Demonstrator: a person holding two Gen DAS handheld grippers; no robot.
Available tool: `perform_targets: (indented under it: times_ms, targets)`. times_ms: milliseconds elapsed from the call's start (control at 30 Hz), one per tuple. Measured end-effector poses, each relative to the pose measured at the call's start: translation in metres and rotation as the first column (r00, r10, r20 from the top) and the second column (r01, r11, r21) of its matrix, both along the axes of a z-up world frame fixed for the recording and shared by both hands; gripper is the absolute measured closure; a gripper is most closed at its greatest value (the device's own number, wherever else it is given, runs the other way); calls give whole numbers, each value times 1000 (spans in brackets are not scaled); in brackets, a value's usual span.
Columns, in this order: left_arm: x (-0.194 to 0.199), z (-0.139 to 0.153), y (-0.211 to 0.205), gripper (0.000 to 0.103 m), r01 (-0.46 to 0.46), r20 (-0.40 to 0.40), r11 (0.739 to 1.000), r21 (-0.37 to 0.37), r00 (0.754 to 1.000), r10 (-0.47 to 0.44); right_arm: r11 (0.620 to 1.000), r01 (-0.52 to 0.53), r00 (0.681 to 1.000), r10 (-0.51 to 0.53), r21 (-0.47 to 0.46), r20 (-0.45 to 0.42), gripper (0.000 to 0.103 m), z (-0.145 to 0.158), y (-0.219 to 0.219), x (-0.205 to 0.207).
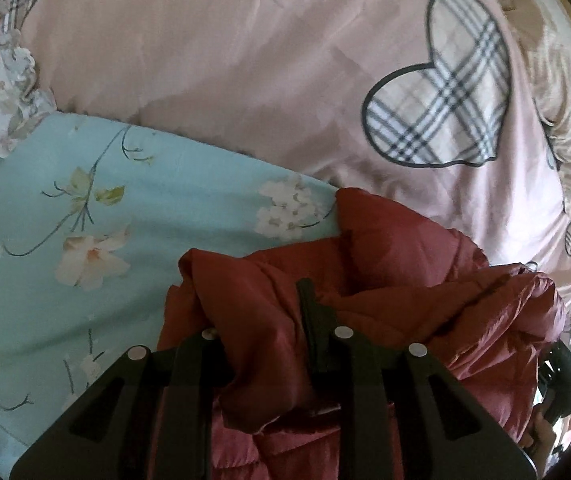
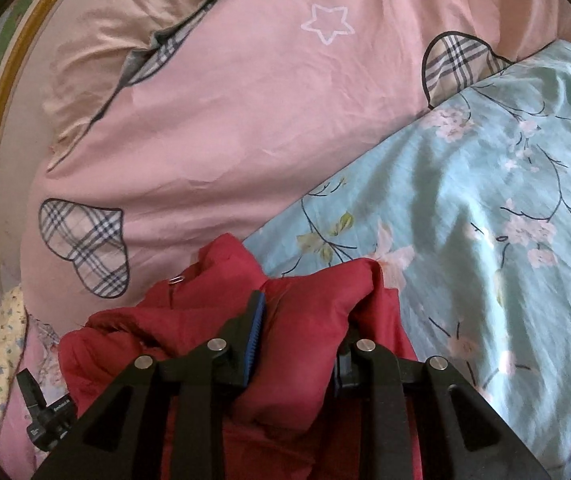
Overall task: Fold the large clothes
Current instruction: 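Carry the gripped hem over the coat body toward the collar with both tools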
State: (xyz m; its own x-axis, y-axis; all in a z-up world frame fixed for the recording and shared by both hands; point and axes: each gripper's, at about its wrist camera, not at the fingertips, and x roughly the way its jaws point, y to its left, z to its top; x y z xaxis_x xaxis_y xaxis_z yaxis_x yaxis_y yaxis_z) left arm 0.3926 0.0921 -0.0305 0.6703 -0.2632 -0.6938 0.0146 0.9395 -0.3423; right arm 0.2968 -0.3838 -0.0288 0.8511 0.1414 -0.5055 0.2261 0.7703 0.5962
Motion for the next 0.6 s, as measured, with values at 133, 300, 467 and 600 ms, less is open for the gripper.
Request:
perform_targets:
  times_ms: [133,300,467,600]
  targets:
    - [13,-10,-3,82,-2,-17,1000,5,1000,2,1000,9,1000,-9,-6,-23,77,-10,-2,14]
    - [18,-15,0,81,-4,-30,1000,-19,1000,4,1000,15,999,-15,-1,-39,76,-20,-2,25]
    - [14,-11,6,79,15,-22,999,-28,1000,-16,1000,17,999,-18,-15,-43,75,-23,1,31]
    - [0,1,11,75,30,-1,999,-31,1000,-30,1000,11,999,-13,-27,-46,75,-23,4,35]
